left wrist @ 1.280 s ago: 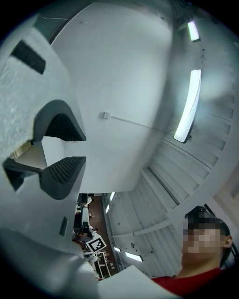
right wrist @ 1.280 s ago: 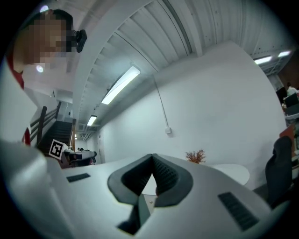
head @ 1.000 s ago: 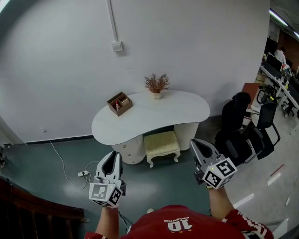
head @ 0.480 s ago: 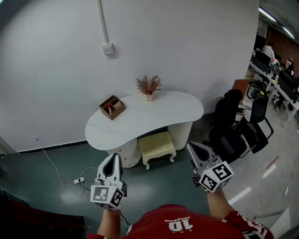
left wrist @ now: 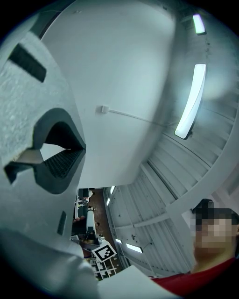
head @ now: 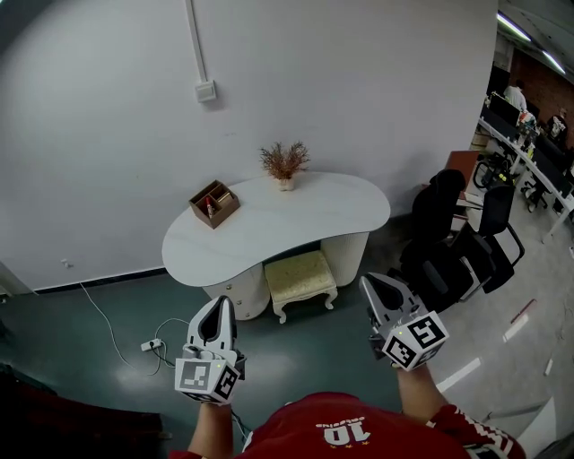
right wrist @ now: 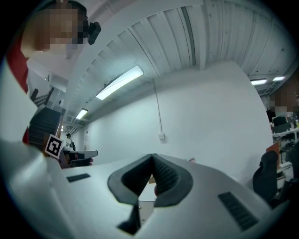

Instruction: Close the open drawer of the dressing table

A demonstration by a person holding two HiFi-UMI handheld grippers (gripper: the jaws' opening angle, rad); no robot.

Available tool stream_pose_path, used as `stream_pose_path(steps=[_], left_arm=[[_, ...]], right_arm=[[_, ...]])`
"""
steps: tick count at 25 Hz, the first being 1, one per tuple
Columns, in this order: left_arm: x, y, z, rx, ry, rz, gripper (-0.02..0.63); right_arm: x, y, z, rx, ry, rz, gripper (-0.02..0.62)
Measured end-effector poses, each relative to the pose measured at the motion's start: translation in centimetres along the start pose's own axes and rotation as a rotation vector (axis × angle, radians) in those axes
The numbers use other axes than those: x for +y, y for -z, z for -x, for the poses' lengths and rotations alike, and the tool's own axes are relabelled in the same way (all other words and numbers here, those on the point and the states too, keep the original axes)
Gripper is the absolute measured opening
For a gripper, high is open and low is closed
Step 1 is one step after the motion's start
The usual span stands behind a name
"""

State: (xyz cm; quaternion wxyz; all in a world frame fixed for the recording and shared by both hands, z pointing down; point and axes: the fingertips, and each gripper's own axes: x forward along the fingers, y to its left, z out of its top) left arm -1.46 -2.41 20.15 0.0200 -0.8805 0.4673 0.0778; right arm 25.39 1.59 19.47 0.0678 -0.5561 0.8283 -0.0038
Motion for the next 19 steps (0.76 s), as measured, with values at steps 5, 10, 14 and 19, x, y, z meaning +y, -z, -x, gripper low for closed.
stream_pose_path(steps=[5, 10, 14, 19], left_arm=[[-0.1, 0.0, 0.6, 0.005, -0.014, 0.007, -0.014], [-0.7, -0.3, 0.9, 0.005, -0.018, 0.009, -0.014], [-0.9, -0.2, 1.2, 0.015, -0.017, 0.013, -0.014], [-0.8, 0.2, 1.4, 0.028, -0.026, 0.018, -0.014]], right_arm=[[0.1, 0.2, 0.1, -0.001, -0.019, -0.014, 0.005], [0.0, 0.2, 0.2, -0.006, -0.031, -0.024, 0.005], [0.1, 0.4, 0.3, -0.007, -0.038, -0.032, 0.004], [0.3, 0.6, 0.3, -0.007, -0.046, -0.038, 0.004]])
